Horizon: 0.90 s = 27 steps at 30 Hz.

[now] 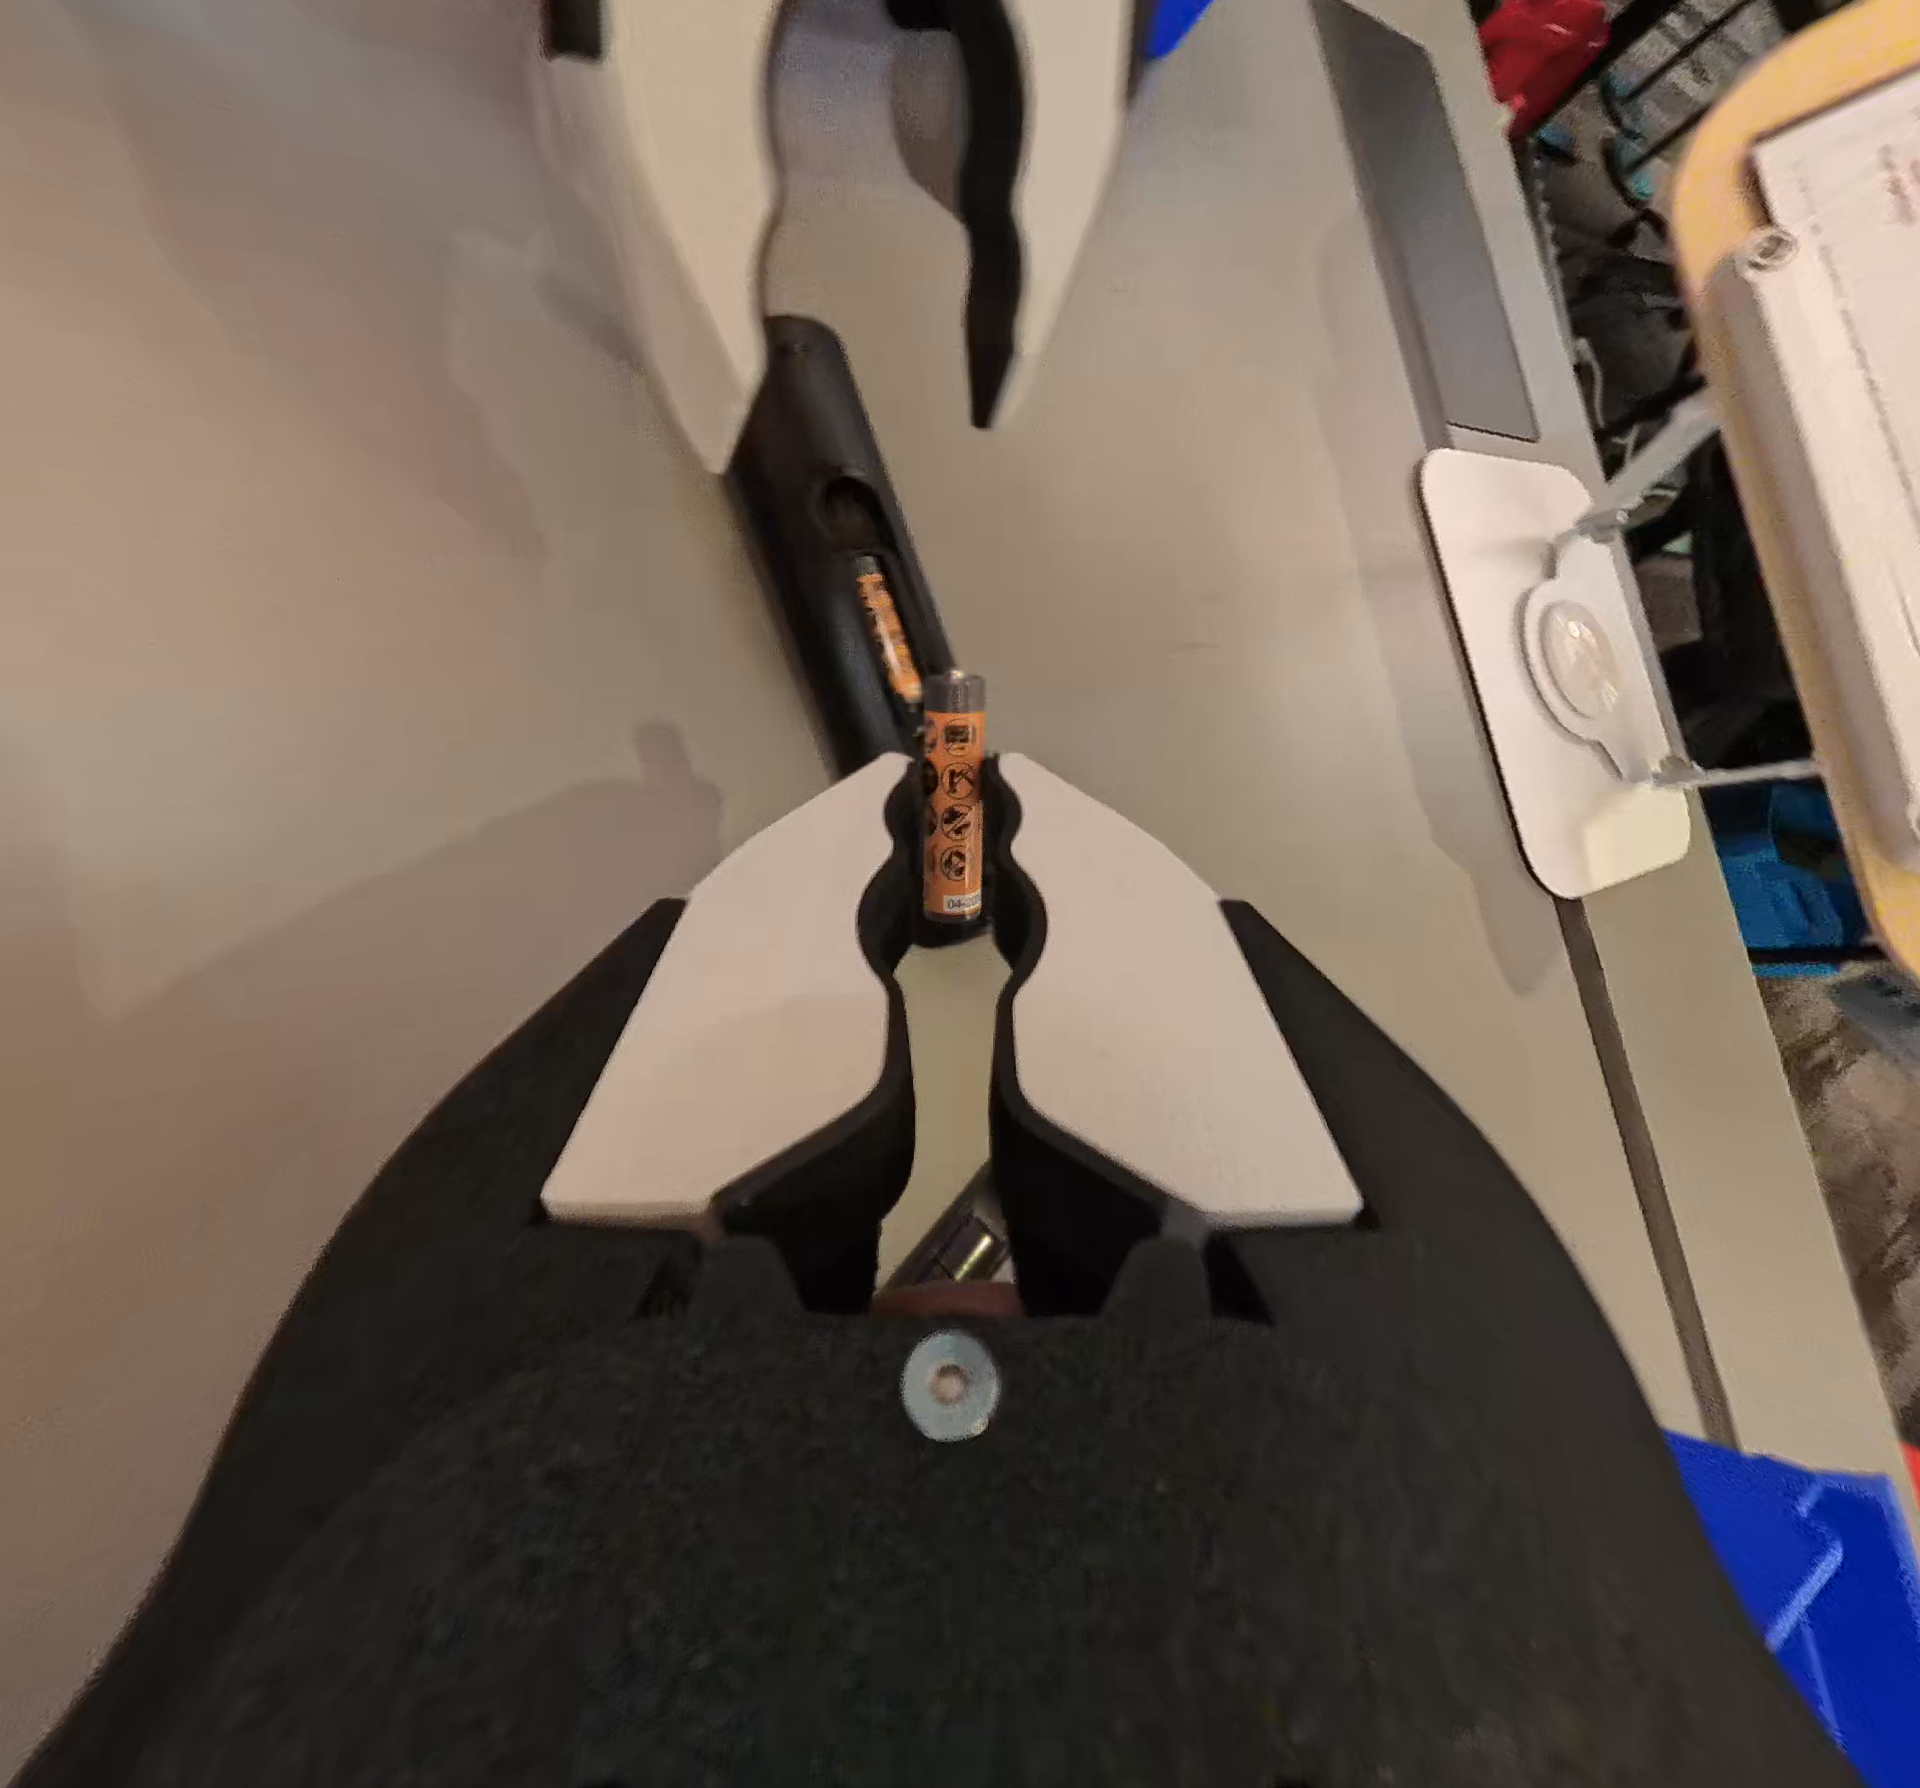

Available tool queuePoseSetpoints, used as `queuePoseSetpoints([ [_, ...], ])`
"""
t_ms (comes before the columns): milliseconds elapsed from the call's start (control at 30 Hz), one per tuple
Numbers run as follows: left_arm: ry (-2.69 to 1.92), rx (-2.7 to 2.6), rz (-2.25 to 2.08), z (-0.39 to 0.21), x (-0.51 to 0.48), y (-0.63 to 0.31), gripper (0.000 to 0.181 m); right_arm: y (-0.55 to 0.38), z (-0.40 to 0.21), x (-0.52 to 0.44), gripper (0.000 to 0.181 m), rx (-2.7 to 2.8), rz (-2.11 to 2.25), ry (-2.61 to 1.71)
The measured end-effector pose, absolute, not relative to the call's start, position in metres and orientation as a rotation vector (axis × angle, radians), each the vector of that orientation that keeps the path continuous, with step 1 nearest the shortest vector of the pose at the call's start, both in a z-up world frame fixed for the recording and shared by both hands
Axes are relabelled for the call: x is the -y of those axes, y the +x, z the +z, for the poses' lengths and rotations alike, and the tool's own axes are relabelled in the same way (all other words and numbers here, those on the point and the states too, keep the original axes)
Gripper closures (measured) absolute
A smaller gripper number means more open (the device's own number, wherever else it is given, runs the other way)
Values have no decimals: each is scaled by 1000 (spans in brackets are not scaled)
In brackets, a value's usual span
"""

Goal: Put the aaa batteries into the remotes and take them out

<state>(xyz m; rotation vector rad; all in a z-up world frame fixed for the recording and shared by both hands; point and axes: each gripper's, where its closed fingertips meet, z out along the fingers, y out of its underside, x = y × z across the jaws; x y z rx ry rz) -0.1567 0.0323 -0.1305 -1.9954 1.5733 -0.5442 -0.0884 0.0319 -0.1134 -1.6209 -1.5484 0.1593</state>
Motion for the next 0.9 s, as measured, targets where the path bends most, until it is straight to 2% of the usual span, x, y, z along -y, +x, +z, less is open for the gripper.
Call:
queuePoseSetpoints([
  [100, -2088, -1652, -352, -153, -33, -174, 104, -80, -101, -39, 171, 1452, 205, -1640],
  [333, -2189, -1636, -222, -186, -41, -188, 94, -73, -92, -41, 171, 1396, 264, -1625],
  [633, -2128, -1269, -375, -187, -47, -198, 102, -69, -90, -38, 171, 1360, 399, -1611],
  [800, -2125, -1199, -401, -195, -46, -211, 102, -69, -91, -37, 171, 1342, 486, -1608],
  [900, -2113, -1235, -484, -196, -41, -205, 115, -69, -95, -36, 171, 1350, 496, -1613],
])
